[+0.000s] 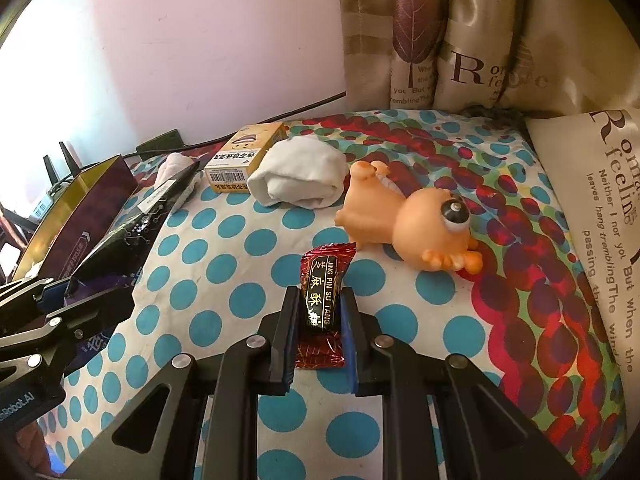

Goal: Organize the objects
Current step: 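Lift the snack bag and red candy and carry both toward the gold tray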

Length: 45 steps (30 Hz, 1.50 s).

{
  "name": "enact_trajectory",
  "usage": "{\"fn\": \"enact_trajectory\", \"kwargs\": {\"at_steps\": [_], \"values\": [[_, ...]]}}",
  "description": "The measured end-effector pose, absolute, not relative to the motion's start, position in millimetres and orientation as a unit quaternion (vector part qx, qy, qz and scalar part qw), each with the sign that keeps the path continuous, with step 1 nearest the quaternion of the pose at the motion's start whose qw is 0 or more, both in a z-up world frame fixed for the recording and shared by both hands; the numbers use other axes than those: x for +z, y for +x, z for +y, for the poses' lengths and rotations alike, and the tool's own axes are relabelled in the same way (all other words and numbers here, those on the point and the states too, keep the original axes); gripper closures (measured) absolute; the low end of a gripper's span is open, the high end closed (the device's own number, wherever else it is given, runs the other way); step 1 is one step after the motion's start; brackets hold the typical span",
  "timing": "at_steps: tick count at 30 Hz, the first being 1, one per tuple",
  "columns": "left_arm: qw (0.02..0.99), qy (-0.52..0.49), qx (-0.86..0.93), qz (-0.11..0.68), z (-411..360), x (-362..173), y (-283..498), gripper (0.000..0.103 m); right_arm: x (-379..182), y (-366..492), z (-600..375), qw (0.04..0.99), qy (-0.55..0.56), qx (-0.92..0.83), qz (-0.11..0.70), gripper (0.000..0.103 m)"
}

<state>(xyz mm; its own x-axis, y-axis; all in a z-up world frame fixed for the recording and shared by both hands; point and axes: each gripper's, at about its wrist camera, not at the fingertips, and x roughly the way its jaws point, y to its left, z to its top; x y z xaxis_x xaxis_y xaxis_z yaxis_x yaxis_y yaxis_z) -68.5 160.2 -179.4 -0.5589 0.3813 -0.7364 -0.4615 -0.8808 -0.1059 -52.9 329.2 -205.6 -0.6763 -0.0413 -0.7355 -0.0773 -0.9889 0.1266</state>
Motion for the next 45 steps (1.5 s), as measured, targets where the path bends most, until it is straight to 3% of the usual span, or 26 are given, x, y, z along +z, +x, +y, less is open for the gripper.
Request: {"fn": "enact_trajectory", "kwargs": {"at_steps": [27,45], "values": [[0.121,-0.360,0.925,-0.026,39,-135,-40,0.071,-200,-59,329,0.010,-0.389,0.918,0.084,0.085],[0.092,-0.352,0.931,-0.035,22,-130,-35,0.071,-200,-70,321,0.000,-0.385,0.921,0.064,0.085]]}}
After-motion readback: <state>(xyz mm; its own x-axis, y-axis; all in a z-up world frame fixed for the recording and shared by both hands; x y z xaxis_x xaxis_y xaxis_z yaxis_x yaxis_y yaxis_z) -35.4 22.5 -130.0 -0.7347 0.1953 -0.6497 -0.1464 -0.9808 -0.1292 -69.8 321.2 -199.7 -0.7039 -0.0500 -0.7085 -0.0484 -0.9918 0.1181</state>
